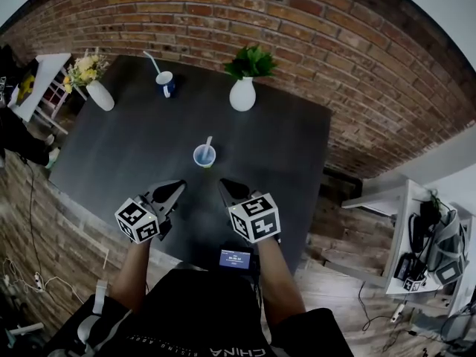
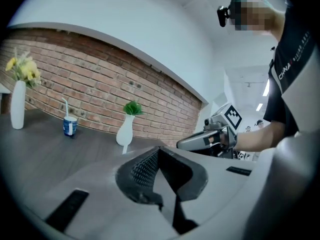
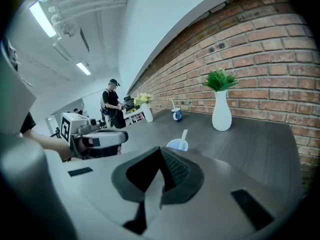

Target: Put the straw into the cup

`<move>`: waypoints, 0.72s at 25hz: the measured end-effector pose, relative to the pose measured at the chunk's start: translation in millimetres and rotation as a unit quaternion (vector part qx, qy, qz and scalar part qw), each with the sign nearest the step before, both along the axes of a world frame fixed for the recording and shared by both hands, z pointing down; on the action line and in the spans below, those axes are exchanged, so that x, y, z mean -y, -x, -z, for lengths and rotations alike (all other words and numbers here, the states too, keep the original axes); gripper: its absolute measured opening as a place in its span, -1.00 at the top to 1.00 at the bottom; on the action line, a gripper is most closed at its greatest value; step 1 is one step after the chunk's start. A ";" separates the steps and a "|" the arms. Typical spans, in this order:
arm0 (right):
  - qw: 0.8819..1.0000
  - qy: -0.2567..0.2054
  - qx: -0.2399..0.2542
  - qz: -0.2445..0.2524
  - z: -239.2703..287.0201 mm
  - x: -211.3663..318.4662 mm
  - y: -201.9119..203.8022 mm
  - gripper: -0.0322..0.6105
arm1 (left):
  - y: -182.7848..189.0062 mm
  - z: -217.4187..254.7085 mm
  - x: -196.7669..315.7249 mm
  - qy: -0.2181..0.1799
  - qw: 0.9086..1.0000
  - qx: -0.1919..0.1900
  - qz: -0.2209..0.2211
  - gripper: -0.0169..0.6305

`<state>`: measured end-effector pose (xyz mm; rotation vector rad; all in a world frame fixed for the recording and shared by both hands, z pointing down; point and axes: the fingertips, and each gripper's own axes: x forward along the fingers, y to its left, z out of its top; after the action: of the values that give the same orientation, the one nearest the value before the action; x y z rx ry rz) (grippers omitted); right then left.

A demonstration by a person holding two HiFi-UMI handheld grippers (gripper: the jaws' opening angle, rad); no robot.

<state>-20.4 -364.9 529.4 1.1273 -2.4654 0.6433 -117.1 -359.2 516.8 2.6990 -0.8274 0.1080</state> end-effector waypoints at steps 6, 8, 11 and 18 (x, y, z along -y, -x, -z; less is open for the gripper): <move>1.000 0.017 0.010 0.001 -17.1 -18.7 -20.7 0.88 | -15.1 -18.3 -28.0 -0.001 0.999 0.031 0.016 0.94; 1.000 0.014 0.004 -0.002 -21.5 -22.1 -22.8 0.88 | -16.4 -24.4 -40.4 0.002 0.999 0.031 0.007 0.94; 1.000 0.008 -0.002 -0.011 -21.8 -41.5 -20.9 0.88 | -7.7 -32.8 -61.4 0.005 0.999 0.041 0.003 0.94; 0.998 -0.039 -0.025 -0.053 -2.9 -82.5 -2.2 0.89 | 29.2 -11.7 -93.8 -0.034 0.998 0.051 0.011 0.94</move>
<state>-18.2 -282.4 532.3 1.2960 -2.4197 0.5469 -146.3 -265.4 528.6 2.7675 -0.9056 0.2168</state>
